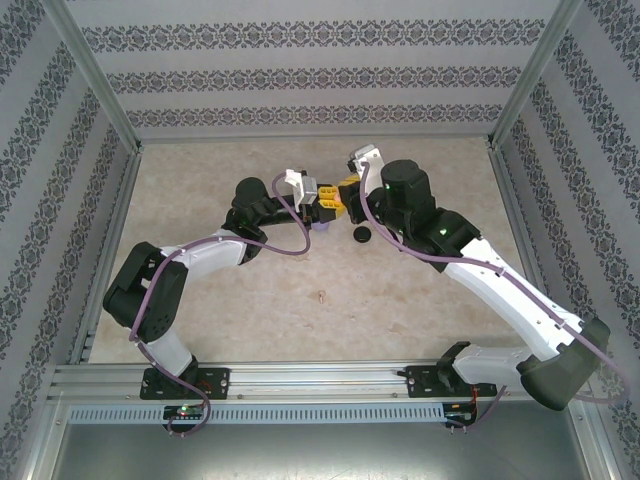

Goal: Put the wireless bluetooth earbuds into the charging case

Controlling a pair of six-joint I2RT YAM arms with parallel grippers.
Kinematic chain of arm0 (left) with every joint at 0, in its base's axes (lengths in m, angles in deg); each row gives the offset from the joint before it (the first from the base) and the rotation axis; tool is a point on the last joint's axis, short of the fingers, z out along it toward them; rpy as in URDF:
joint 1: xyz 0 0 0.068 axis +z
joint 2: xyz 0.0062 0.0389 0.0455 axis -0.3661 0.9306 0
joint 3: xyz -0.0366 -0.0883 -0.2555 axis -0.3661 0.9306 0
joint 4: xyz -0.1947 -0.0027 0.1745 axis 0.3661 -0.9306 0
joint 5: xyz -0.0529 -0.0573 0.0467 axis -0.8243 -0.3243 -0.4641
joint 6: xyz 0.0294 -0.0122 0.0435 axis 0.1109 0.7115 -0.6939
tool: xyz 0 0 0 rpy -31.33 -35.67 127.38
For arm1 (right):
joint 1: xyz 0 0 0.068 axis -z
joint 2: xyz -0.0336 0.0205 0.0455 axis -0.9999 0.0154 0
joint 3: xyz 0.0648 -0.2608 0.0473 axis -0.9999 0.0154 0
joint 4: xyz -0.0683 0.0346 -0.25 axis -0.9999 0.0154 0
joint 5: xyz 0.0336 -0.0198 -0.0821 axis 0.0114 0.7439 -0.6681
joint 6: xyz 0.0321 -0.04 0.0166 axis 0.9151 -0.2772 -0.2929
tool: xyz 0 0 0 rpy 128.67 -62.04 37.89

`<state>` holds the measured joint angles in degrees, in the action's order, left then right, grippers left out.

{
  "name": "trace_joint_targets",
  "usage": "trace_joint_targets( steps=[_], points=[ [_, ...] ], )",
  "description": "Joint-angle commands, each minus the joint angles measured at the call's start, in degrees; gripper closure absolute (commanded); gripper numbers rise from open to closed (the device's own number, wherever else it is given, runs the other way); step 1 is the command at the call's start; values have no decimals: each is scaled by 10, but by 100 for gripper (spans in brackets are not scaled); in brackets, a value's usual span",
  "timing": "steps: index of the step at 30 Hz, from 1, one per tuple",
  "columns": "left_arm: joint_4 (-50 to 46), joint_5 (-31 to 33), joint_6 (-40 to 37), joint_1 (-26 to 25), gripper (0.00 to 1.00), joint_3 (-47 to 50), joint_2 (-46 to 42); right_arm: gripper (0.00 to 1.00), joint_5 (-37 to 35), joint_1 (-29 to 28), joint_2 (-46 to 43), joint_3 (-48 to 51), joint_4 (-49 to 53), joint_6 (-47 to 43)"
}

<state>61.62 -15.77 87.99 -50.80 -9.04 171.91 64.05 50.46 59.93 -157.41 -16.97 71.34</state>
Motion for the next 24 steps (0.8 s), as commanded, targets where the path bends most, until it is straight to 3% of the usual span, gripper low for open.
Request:
trace_joint_targets(
  steps=[1,9,24],
  points=[
    [25,-3,-11,-10,100,-18,-28,87,-17,-14,-3,18,19,-11],
    [19,-2,-12,-10,100,-18,-30,88,-49,-6,-18,26,18,0],
    [22,1,-9,-13,100,-22,-32,89,-11,-27,6,29,19,4]
  ],
)
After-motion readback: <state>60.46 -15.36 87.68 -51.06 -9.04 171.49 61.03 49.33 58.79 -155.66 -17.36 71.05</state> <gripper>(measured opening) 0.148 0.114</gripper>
